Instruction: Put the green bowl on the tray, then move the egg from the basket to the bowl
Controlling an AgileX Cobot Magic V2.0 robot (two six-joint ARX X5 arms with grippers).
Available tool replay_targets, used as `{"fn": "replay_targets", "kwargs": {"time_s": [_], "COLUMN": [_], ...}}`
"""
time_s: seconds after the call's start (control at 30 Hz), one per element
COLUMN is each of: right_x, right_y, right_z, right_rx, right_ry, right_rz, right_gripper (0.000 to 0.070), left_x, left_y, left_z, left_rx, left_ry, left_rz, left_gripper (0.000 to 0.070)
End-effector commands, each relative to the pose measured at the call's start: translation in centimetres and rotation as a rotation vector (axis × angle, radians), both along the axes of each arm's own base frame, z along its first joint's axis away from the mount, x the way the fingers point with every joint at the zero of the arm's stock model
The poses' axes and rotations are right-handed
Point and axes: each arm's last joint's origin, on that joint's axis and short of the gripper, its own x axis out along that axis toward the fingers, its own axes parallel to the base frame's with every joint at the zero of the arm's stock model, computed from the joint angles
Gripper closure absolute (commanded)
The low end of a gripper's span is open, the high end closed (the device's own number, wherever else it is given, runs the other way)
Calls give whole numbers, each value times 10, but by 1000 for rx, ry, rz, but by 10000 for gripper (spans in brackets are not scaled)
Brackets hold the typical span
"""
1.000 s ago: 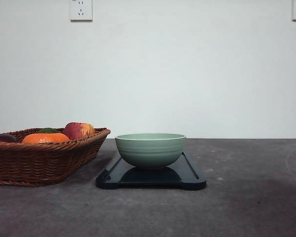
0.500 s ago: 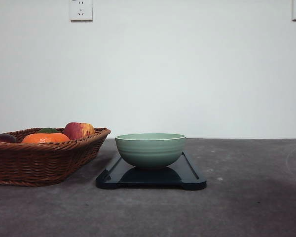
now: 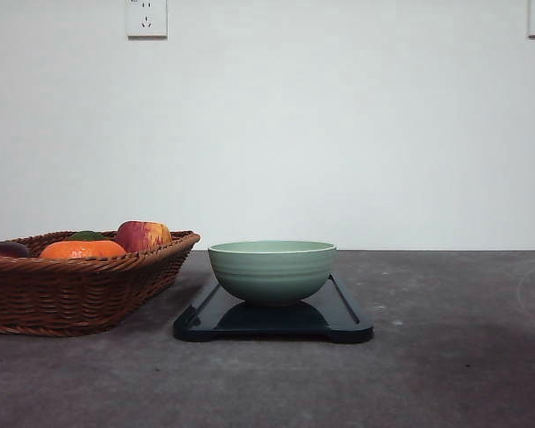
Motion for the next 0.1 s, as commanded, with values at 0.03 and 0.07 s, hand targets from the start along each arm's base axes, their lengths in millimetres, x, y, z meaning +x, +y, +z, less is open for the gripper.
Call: {"fn": "replay_targets", "kwargs": {"time_s": [0.03,0.07], "right_x": [0,0], "right_y": [0,0], "right_z": [-1,-1], "right_rx": [7,7], "right_ry": [-2,-2], "right_rz": [0,0], "right_gripper": [684,684], "left_x": [1,1], "left_y": [0,0], "left_z": [-7,-7], "left_rx": [14,14], "left_ry": [23,23], "left_rz": [-6,-6], "left_gripper": [700,700]}}
